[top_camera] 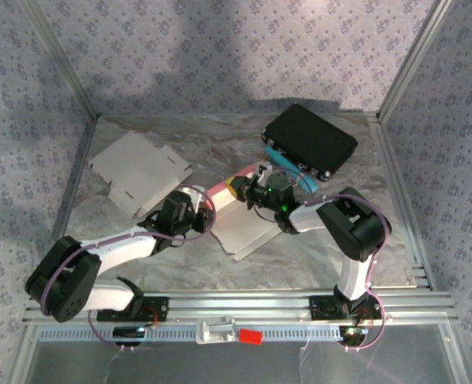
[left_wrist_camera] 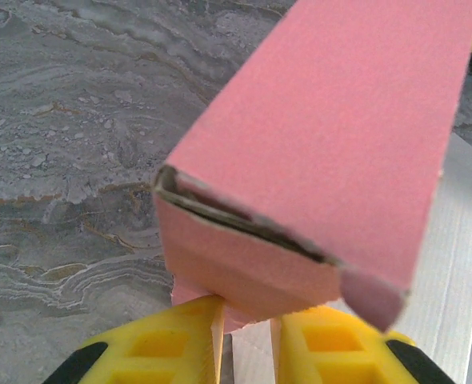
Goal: Fold the paper box
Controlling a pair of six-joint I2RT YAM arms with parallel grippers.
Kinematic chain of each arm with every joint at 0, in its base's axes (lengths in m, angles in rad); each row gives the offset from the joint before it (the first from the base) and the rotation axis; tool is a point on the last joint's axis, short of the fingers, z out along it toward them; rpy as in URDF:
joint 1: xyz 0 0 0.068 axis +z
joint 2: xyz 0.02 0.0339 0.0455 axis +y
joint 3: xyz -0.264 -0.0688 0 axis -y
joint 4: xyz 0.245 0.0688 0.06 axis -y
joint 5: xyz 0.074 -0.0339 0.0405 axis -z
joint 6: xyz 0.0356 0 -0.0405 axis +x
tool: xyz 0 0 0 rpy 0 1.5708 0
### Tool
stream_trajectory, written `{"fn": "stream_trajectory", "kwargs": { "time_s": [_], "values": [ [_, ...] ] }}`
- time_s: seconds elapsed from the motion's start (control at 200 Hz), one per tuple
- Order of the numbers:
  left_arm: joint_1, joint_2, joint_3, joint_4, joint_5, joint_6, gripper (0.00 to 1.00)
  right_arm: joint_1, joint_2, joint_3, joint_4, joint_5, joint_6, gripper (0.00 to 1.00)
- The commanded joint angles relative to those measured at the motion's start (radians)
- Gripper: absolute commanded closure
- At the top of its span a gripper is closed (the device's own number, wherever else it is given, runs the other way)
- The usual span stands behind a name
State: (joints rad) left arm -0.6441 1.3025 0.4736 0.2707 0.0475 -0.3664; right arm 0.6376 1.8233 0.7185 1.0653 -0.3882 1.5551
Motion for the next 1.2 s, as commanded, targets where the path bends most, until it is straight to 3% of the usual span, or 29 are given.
{"fn": "stream_trajectory", "kwargs": {
  "time_s": [0.0, 0.415, 0.675, 0.899, 1.194],
  "values": [
    [-0.018, 0.027, 0.03, 0.024, -0.063, -0.023, 0.78, 0.042, 0.012, -0.024, 0.01, -0.049, -0.023, 1.0],
    [-0.088, 0.05, 0.043, 0.027, -0.231, -0.096, 0.78, 0.06, 0.011, -0.027, 0.008, -0.021, -0.013, 1.0],
    [-0.088, 0.069, 0.059, 0.039, -0.252, -0.104, 0.78, 0.062, 0.007, -0.033, 0.002, -0.014, -0.005, 1.0],
    [-0.091, 0.084, 0.072, 0.037, -0.264, -0.114, 0.72, 0.062, 0.005, -0.032, -0.004, -0.009, 0.002, 1.0],
    [-0.09, 0.088, 0.072, 0.036, -0.274, -0.121, 0.84, 0.06, 0.004, -0.03, -0.018, -0.008, 0.001, 1.0]
  ]
}}
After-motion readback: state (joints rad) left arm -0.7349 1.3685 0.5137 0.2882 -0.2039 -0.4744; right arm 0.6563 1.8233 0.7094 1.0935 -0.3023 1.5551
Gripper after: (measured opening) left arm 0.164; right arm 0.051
